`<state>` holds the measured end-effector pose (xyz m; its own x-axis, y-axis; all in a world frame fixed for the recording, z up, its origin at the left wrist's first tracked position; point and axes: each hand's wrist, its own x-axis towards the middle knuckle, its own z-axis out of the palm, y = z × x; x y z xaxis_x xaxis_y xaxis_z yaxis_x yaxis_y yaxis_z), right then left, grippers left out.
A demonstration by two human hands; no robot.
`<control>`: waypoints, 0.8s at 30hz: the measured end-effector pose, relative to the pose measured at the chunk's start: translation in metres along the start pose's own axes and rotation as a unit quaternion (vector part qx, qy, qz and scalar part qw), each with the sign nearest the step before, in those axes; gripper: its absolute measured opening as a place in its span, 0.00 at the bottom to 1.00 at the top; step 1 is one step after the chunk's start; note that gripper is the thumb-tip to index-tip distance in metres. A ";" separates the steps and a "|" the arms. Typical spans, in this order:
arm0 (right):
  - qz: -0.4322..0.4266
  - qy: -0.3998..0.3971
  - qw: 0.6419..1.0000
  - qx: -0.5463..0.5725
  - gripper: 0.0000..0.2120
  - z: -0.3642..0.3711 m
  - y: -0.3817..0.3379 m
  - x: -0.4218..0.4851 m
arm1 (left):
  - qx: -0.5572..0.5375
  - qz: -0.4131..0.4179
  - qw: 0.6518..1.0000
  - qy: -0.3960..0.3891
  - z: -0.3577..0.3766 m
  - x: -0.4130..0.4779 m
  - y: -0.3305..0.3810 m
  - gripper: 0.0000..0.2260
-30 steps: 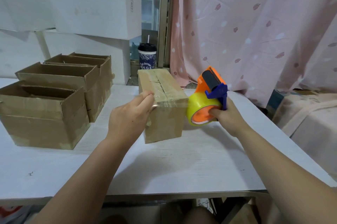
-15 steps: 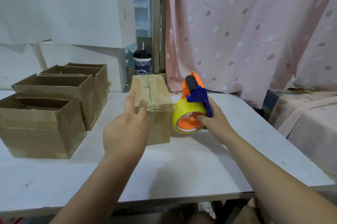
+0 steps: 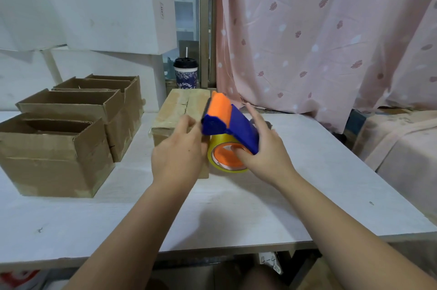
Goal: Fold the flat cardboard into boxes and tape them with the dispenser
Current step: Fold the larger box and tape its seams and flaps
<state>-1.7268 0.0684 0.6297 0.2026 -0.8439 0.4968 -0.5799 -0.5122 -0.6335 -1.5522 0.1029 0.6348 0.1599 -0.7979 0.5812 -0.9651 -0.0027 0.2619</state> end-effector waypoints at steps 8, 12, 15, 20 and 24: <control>0.005 -0.059 0.977 -0.206 0.46 -0.011 -0.014 0.015 | -0.058 -0.023 0.998 0.009 0.009 -0.002 0.002 0.19; -0.049 -0.043 0.972 -0.228 0.51 -0.013 -0.013 0.017 | -0.069 -0.045 0.996 0.034 0.010 -0.001 0.002 0.15; -0.050 -0.031 0.980 -0.188 0.46 -0.013 -0.005 0.015 | -0.094 -0.047 0.992 0.066 0.011 -0.002 0.003 0.13; -0.013 0.006 1.000 -0.004 0.31 -0.003 0.017 0.004 | -0.125 -0.051 0.988 0.080 0.012 -0.001 0.003 0.12; 0.027 0.002 0.988 0.152 0.26 0.005 0.022 -0.004 | -0.128 -0.047 0.987 0.081 0.013 0.000 0.000 0.12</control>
<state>-1.7368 0.0597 0.6109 0.1745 -0.8709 0.4594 -0.3249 -0.4913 -0.8081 -1.5547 0.0950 0.6249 0.2964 -0.6949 0.6552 -0.8638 0.0976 0.4943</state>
